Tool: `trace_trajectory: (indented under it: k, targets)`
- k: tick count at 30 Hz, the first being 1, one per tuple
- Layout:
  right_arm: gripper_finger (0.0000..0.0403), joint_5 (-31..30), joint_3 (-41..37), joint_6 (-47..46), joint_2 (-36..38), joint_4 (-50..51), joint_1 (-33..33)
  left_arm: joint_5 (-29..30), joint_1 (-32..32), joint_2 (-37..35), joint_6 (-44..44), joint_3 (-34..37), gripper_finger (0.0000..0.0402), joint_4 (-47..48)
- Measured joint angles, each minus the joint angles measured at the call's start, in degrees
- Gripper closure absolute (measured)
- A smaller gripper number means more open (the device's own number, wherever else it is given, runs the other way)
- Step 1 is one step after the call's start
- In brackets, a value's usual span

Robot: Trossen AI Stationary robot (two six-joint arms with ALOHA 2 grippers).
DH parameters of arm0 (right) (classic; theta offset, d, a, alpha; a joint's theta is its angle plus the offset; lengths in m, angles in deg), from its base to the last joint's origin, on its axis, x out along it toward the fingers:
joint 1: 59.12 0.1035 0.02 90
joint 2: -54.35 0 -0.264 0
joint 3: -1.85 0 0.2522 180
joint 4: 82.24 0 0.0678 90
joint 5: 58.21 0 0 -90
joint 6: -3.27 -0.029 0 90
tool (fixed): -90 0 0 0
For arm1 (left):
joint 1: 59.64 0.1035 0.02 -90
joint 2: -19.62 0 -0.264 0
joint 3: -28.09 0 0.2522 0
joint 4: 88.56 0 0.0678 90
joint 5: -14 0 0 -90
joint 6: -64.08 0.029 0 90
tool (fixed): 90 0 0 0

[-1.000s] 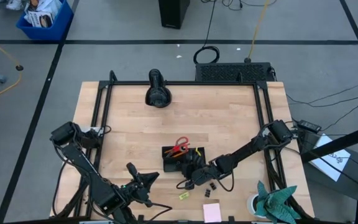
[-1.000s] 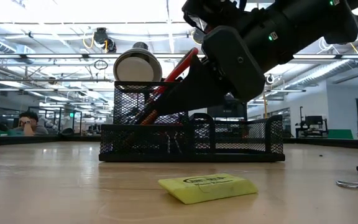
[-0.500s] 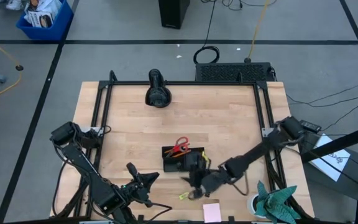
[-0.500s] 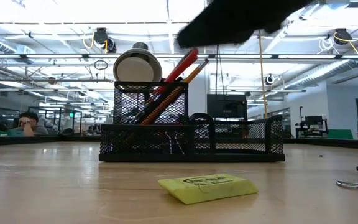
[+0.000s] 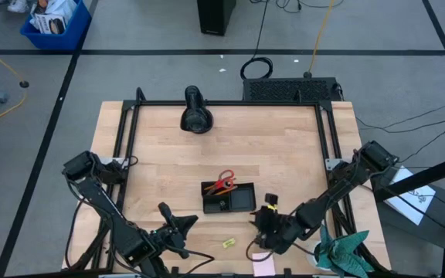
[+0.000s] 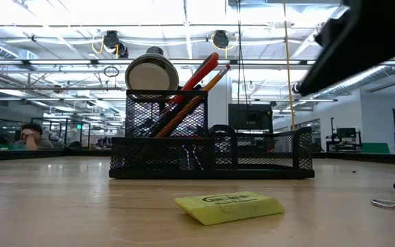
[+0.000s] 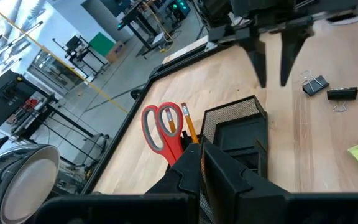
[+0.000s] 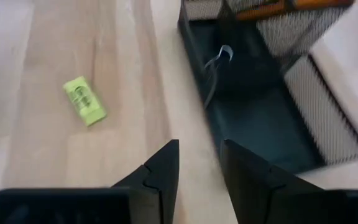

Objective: Pick and place office supplies into organizer
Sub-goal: Put the right black binder clip into the desk organizer

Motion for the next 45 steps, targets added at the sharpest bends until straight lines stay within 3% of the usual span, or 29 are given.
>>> trace_trajectory:
  k: [9, 16, 24, 35, 45]
  targets:
    - [0.0293, 7.56, 0.02, -14.45, -0.02, 3.89, 2.81, -0.07, 0.0, 0.0, 0.11, 0.0, 0.0376, 0.07]
    - [0.0293, 7.54, 0.02, -24.82, -0.02, 11.76, 4.16, -0.64, 0.0, 0.0, 0.04, 0.0, 0.0376, 0.07]
    - [0.0294, 6.0, -0.03, -34.78, -0.04, 12.27, 4.53, -2.47, 0.0, 0.0, 0.04, 0.0, 0.0376, 0.07]
    - [0.0294, 9.28, -9.65, -40.17, -0.09, -4.58, 4.52, -3.03, 0.0, 0.0, 0.11, 0.0, 0.0376, 0.06]
    - [0.0294, 12.18, -10.69, -41.4, -0.09, -4.91, 4.75, -3.54, 0.0, 0.0, 0.13, 0.0, 0.0376, 0.07]
